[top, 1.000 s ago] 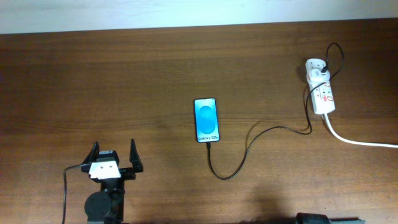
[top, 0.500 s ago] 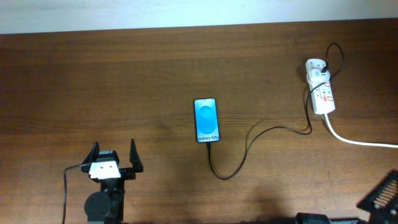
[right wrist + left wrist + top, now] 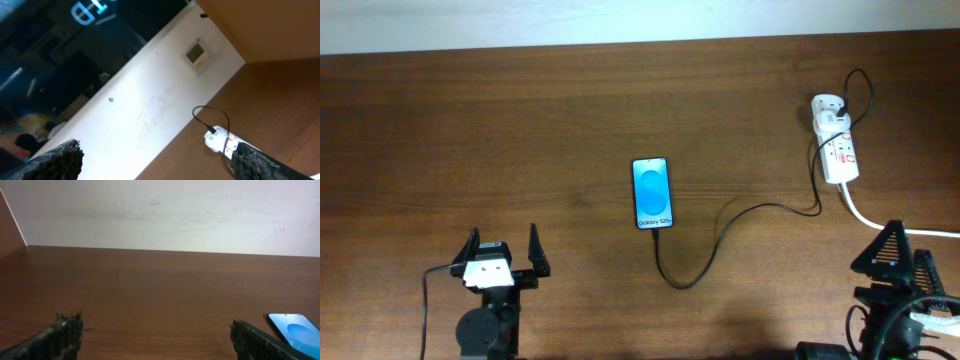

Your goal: Plug charger to phone and switch on socket

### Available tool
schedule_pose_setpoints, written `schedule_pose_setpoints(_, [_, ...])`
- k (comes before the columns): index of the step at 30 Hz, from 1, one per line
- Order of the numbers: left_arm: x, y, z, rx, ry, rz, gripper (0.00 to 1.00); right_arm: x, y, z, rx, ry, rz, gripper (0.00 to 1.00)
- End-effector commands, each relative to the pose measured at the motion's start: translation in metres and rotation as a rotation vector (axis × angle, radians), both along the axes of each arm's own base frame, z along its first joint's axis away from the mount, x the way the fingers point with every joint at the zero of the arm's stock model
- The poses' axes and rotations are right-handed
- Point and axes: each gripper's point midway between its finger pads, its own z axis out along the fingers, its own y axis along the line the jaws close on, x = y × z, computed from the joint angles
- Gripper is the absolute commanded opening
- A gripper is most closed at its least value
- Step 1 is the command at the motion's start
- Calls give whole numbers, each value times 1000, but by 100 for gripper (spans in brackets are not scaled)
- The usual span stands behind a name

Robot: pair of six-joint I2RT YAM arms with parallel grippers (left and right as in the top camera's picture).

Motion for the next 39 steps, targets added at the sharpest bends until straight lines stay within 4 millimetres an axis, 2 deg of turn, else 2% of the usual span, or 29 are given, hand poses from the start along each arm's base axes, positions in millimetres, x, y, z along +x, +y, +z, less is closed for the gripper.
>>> schedule_pose_setpoints(1, [0,2,-1,15,-1,5,99,4,-3,-1,1,-25,-11,99])
schedule_pose_setpoints(6, [0,1,-1,15,-1,5,99,22,6,10,-14,-164,46,99])
schedule_pose_setpoints(11, [0,2,-1,15,-1,5,99,32,7,6,-25,-213,56,99])
schedule_pose_setpoints(16, [0,1,-1,15,-1,5,99,43,6,-10,-28,-247,55,99])
schedule_pose_setpoints(20, [0,1,-1,15,-1,5,99,55,4,-34,-79,-223,37,99])
schedule_pose_setpoints(25, [0,1,-1,15,-1,5,99,55,1,-36,-235,-180,-10,99])
schedule_pose_setpoints(28, [0,1,-1,15,-1,5,99,57,-2,-44,-315,-128,-40,99])
schedule_pose_setpoints(32, [0,1,-1,15,-1,5,99,67,5,-66,-330,-122,13,99])
schedule_pose_setpoints(36, [0,1,-1,15,-1,5,99,68,9,-67,-345,-146,41,99])
schedule_pose_setpoints(39, [0,1,-1,15,-1,5,99,72,10,-76,-371,-96,49,99])
